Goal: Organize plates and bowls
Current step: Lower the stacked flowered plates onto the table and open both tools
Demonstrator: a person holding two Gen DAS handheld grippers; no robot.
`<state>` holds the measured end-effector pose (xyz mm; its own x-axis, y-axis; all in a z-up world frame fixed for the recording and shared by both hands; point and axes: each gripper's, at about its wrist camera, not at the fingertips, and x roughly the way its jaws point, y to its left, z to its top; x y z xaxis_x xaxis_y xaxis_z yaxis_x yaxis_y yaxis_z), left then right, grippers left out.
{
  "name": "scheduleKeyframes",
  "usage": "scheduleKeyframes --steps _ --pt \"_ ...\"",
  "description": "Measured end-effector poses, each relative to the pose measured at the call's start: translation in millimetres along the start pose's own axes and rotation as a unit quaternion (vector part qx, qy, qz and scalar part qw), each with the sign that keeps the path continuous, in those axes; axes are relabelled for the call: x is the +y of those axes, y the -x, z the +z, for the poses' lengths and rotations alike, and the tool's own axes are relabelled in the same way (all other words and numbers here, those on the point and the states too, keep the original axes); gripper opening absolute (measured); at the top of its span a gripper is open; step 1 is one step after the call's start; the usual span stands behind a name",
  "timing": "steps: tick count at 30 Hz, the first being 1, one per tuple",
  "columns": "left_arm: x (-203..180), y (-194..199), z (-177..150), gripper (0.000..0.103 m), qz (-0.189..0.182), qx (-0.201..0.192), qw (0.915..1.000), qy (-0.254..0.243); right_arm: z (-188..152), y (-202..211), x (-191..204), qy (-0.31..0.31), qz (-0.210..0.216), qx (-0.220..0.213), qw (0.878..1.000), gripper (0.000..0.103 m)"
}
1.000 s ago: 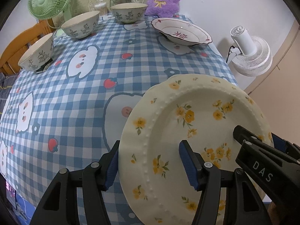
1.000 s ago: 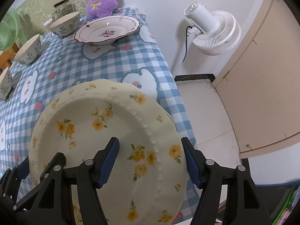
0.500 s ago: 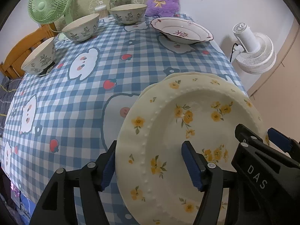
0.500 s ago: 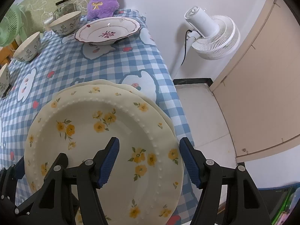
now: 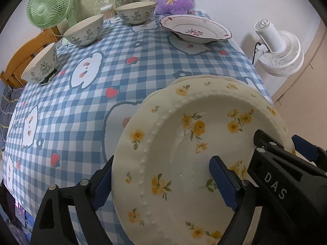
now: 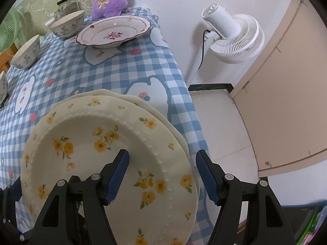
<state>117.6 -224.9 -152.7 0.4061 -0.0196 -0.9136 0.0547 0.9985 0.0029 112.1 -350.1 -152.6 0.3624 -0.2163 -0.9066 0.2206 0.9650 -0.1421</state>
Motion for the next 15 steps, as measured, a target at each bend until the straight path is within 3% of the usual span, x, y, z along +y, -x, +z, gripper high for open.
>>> scheduleKeyframes --steps 6,9,15 --pt "2 2 5 0.091 -0.006 0.002 0.9999 0.013 8 2 -4 -0.004 0.002 -0.001 1.000 0.071" --pt "0 14 13 0.093 0.001 -0.021 0.9998 0.001 14 11 -7 -0.013 0.026 -0.009 1.000 0.071" --pt "9 31 26 0.093 -0.006 -0.028 0.9994 0.017 28 40 -3 -0.001 0.068 -0.033 0.997 0.074"
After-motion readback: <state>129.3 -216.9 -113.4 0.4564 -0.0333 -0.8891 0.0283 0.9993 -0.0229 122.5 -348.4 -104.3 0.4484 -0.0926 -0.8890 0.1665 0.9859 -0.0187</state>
